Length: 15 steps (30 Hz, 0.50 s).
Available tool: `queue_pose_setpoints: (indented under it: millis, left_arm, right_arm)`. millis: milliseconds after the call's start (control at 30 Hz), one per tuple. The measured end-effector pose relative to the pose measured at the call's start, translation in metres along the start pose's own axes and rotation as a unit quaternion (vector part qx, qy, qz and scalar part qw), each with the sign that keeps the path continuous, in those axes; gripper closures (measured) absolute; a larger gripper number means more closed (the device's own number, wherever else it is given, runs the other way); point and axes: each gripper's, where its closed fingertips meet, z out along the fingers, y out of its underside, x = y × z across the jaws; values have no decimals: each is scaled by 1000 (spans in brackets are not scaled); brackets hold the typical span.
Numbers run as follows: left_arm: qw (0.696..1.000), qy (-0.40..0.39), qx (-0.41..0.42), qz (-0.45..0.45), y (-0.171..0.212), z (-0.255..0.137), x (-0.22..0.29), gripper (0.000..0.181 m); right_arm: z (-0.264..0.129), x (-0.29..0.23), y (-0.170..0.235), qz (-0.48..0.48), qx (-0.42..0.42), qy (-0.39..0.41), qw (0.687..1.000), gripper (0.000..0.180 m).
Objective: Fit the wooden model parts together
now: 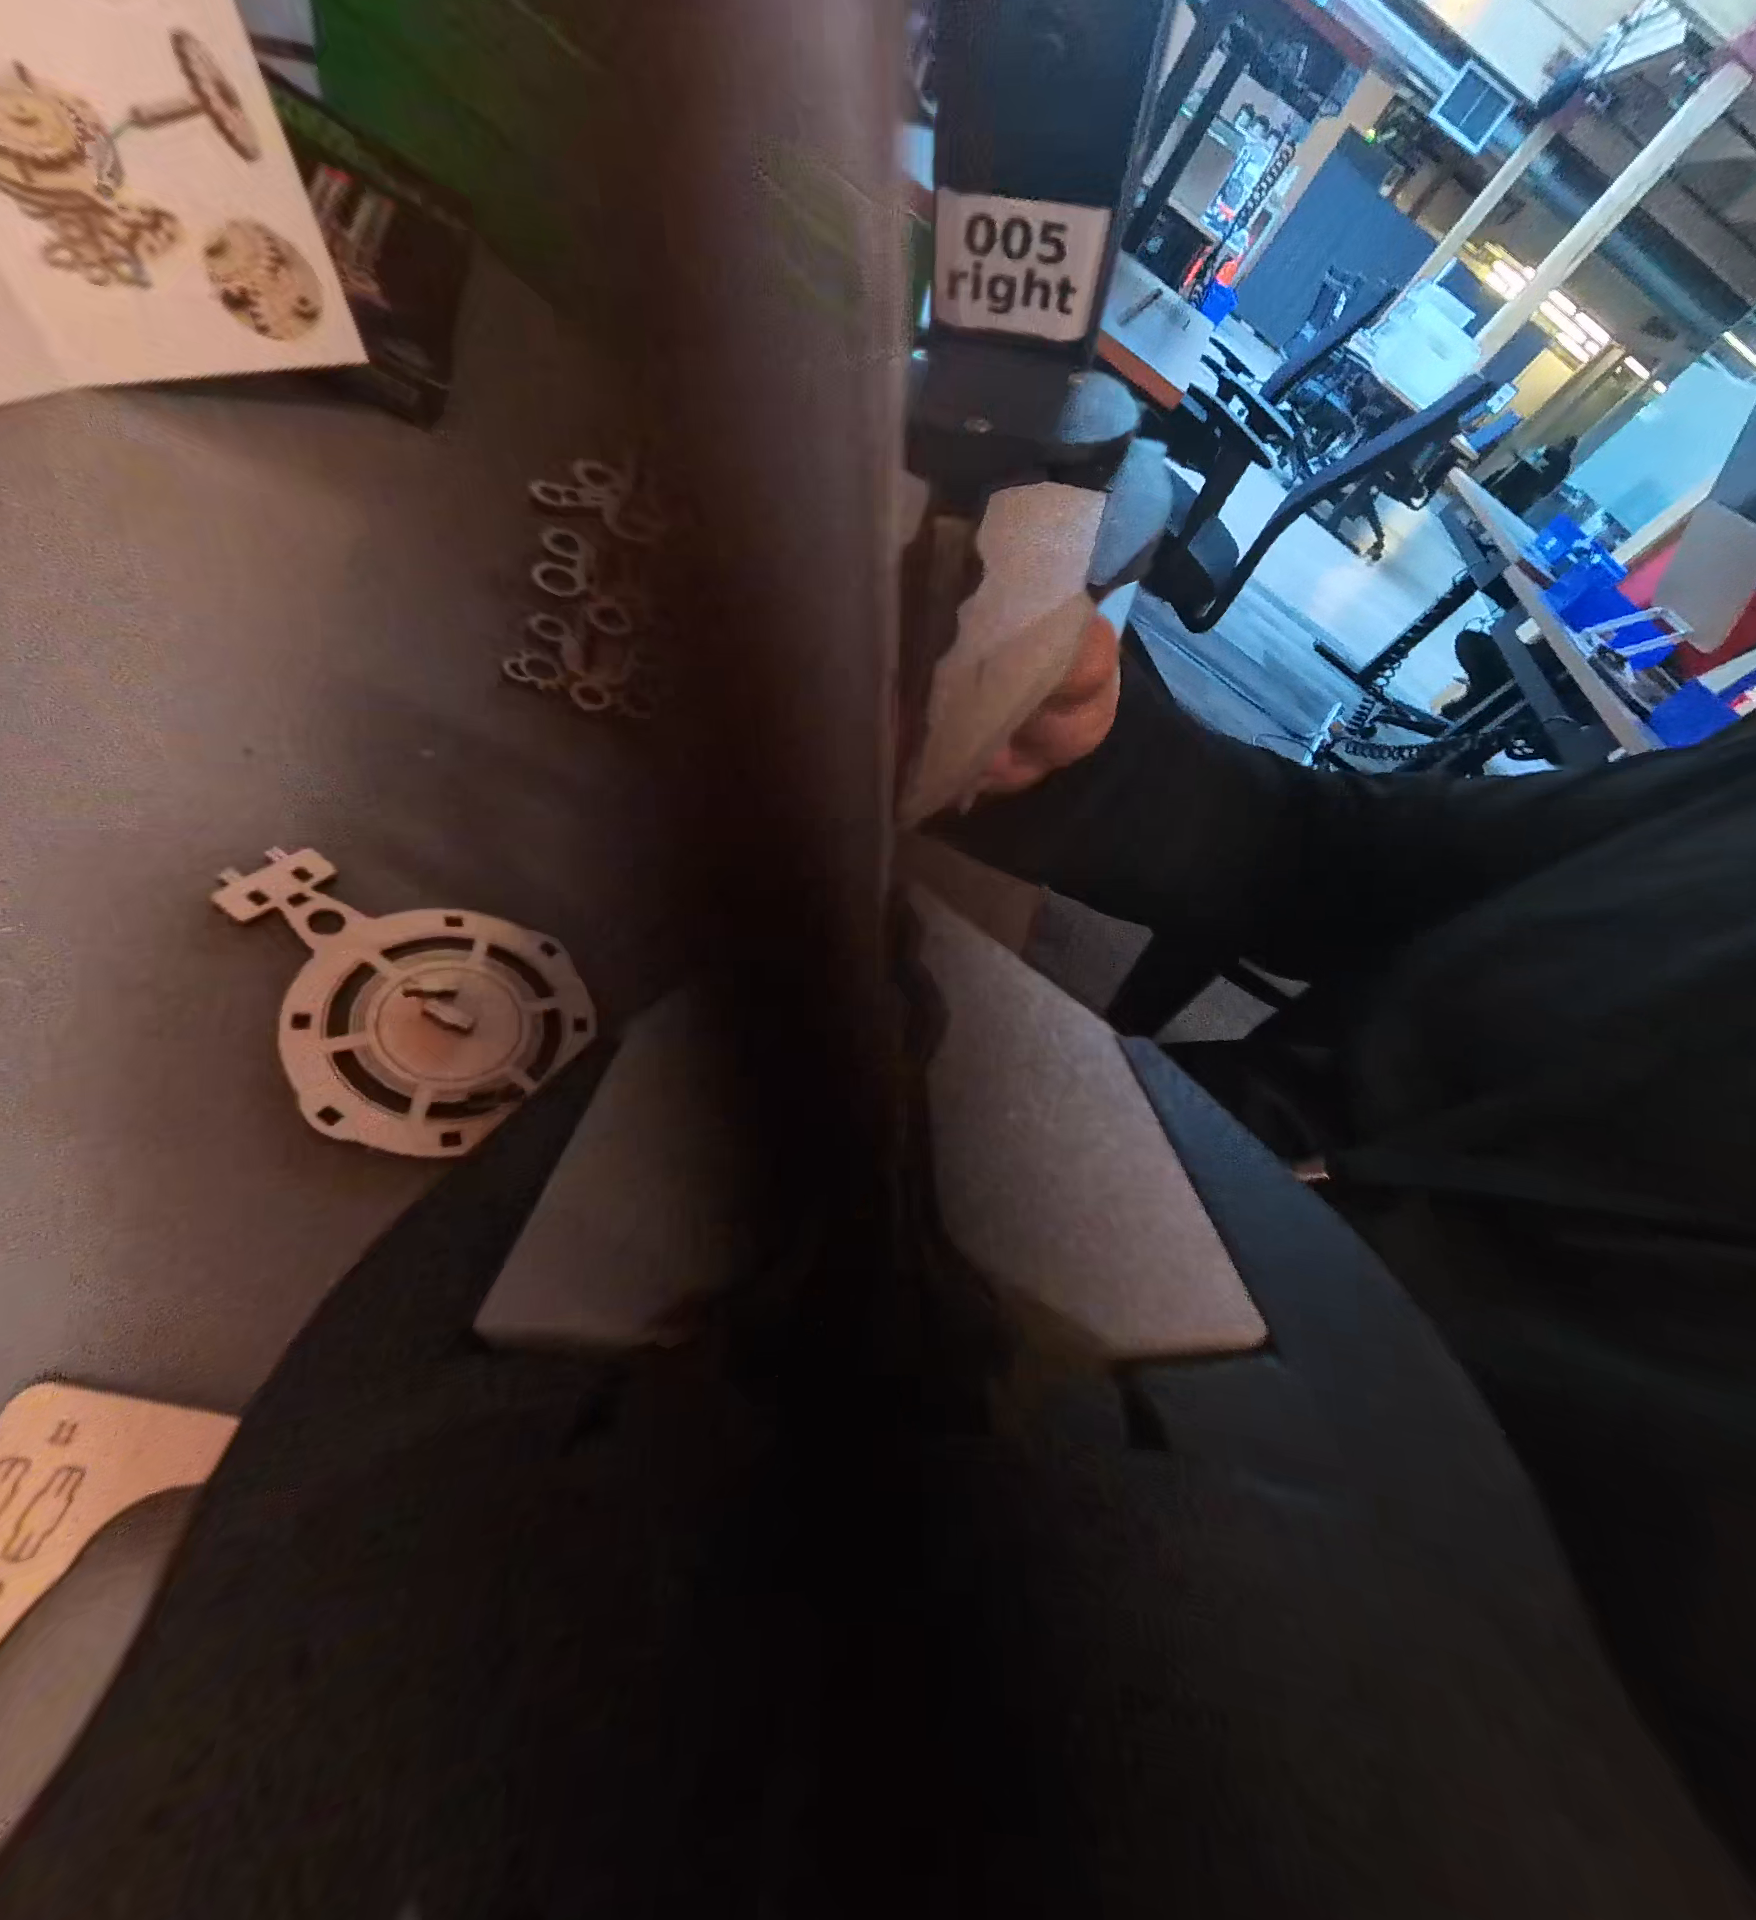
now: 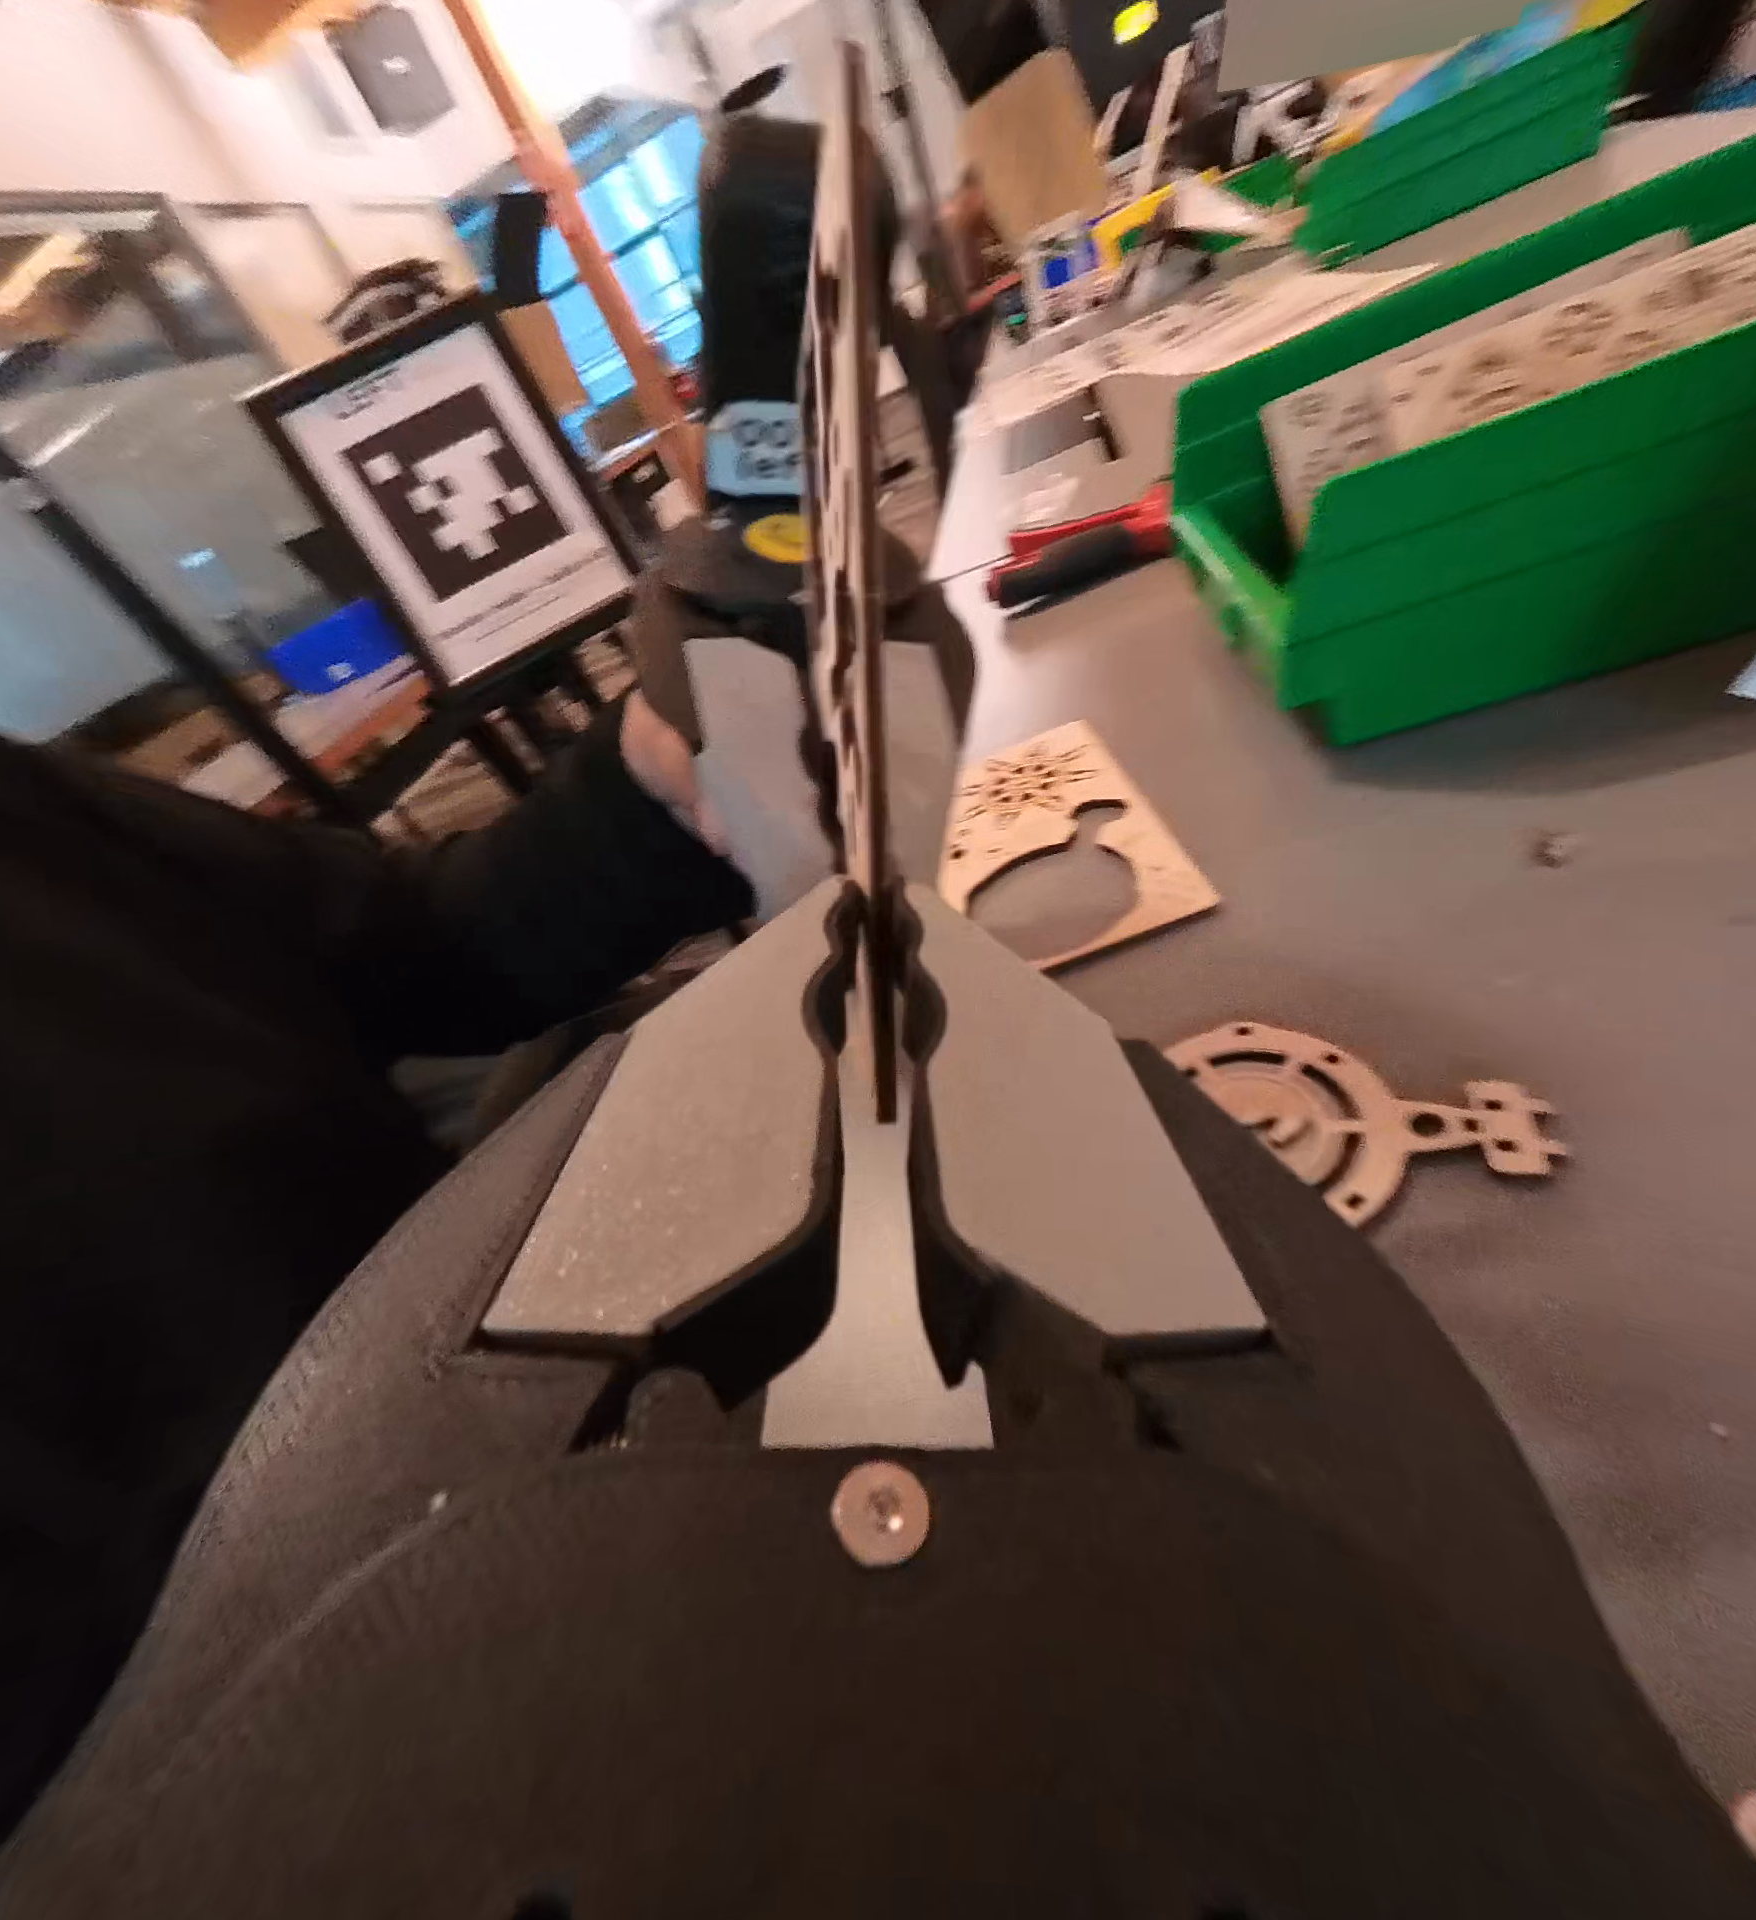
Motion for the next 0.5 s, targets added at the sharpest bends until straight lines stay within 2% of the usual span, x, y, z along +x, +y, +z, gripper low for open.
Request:
queue_pose_setpoints:
  millis: [33,133,233,333,500]
  left_arm:
    - [1000,-1,3,-5,0,-1,-1,169]
    - [999,-20,13,-23,2,-11,-8,140]
    - [996,-86,21,-19,10,-39,-27,137]
    - [984,-179,10,-3,24,-75,-50,138]
    - [947,-312,-70,36,65,-122,-78,139]
  right_arm:
    - [0,-2,-1,-11,-1,3,1000,180]
    - [-8,2,-14,-35,20,54,998,180]
    - [-33,12,-42,-16,76,114,990,180]
    - [-48,18,-61,8,107,137,985,180]
    - [-21,28,-52,48,81,119,988,180]
